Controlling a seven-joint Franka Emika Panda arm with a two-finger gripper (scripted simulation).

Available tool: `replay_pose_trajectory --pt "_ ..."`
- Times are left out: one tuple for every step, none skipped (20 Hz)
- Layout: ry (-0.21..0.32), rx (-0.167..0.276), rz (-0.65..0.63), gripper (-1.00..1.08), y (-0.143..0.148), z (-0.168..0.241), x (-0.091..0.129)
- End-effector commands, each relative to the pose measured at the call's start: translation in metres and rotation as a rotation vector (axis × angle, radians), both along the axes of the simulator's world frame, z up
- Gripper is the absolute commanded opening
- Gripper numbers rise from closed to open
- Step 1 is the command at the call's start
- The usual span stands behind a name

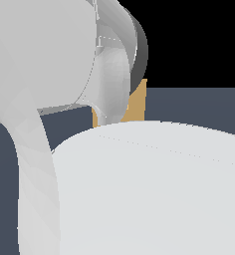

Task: Insert the peg into the horizontal hole in a box.

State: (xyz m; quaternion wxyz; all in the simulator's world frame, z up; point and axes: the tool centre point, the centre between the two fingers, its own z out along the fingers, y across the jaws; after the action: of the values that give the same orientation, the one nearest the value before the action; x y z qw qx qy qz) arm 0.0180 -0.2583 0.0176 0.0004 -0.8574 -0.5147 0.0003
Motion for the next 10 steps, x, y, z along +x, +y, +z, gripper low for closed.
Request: replay_pose_trajectory --pt "-0.001 0.000 0.000 -1.00 -0.0001 0.0002 0.0004" --pt "-0.001 0.000 0.000 -1.00 -0.0001 0.0002 0.0004" --pt "-0.001 0.000 0.000 -1.00 -0.0001 0.0002 0.0004" --pt "-0.001 0.000 0.000 -1.00 -0.0001 0.0002 0.0004" --pt "-0.001 0.000 0.000 -1.00 -0.0001 0.0002 0.0004" --pt "-0.001 0.000 0.000 -1.00 -0.0001 0.0002 0.0004" --pt "-0.001 0.000 0.000 -1.00 -0.0001 0.0002 0.0004" --pt "0.000 0.000 0.000 -1.00 0.0001 0.0001 0.0002" --pt "0.000 0.000 0.001 -1.00 0.0006 0.0002 0.0003" --pt "0.000 0.000 0.002 -1.00 0.0018 0.0006 0.0005"
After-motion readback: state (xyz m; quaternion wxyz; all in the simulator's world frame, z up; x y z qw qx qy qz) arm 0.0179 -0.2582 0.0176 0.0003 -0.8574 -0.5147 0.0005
